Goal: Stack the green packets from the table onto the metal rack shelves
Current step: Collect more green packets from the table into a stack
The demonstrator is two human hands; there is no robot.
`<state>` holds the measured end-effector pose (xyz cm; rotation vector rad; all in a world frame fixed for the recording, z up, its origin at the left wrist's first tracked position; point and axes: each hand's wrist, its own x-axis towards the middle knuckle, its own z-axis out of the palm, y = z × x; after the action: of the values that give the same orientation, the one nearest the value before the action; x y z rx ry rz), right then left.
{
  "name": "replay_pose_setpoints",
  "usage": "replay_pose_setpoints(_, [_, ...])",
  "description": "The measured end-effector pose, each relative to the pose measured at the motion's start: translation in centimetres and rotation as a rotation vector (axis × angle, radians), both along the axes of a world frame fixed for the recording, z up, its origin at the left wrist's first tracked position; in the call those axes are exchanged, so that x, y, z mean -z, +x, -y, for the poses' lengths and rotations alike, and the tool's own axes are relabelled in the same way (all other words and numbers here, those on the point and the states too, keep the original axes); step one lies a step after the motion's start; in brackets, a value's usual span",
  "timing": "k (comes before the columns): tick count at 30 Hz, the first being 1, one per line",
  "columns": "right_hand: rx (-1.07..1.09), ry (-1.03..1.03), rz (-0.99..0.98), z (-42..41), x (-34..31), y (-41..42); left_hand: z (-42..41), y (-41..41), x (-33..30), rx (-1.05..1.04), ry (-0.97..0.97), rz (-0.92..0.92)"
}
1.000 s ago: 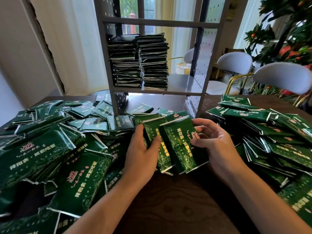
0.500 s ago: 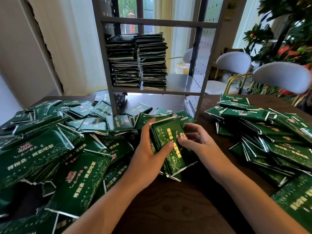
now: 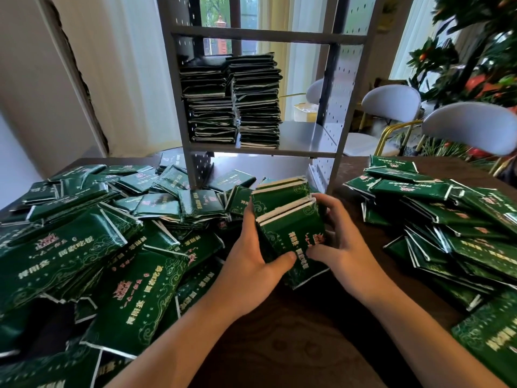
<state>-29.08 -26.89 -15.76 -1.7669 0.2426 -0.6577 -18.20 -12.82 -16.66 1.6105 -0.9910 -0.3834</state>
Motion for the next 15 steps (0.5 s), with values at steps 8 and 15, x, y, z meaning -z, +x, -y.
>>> replay_pose_setpoints(8, [-0.044, 0.127, 0.071, -0.29, -0.06, -0.36, -0.17, -0.14, -0.15, -0.032, -0.055, -0.006])
replay_pose_setpoints(15, [-0.074, 0.285, 0.03, -0.47, 0.26, 0.09, -0.02, -0.3, -0.16, 0.063, 0.061, 0.008])
